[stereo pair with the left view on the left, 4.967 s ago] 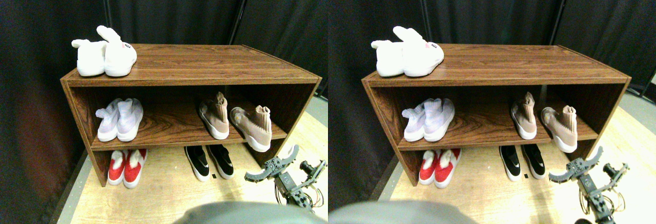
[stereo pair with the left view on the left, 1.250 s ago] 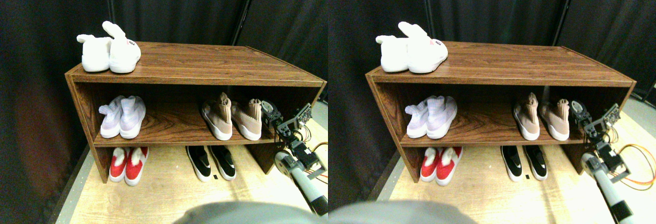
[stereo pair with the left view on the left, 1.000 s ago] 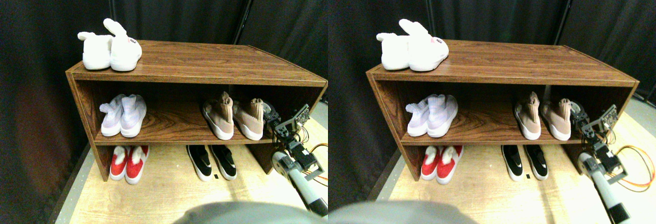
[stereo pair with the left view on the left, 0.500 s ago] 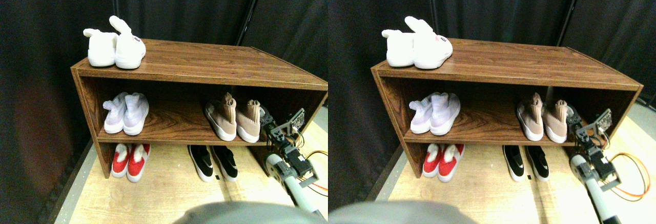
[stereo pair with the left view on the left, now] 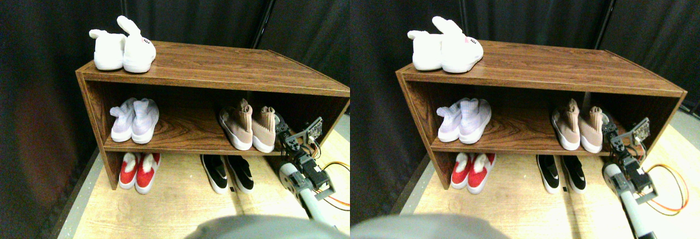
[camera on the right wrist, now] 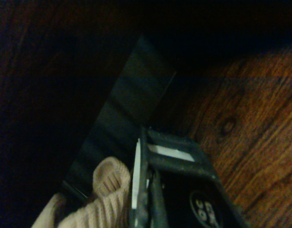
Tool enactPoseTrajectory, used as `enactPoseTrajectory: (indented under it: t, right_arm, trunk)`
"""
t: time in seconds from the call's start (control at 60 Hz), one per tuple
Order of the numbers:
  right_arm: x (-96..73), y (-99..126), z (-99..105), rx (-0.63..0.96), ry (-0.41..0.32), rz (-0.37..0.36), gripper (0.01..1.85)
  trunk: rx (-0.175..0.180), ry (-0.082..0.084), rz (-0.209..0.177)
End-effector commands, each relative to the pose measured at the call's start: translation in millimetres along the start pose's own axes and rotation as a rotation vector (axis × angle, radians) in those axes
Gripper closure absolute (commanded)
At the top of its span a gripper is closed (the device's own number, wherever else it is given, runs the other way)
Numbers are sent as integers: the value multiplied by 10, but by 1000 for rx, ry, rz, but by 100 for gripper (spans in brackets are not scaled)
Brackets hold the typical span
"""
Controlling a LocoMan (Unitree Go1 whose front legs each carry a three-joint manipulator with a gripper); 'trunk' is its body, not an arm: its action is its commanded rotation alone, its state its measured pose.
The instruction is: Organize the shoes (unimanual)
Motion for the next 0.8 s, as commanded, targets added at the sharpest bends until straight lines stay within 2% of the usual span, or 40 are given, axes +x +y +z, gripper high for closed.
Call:
enactPoseTrajectory:
  t: [0.017, 0.383, 0.8]
  right_arm:
    - [16, 67, 17, 20, -46, 48, 180]
    - [-78, 108, -27, 17, -3, 51, 180]
    - [-98, 105, -49, 10, -21, 47, 180]
  trunk:
    - [-17, 19, 2]
    - [-19, 16, 3]
    - [-24, 16, 3]
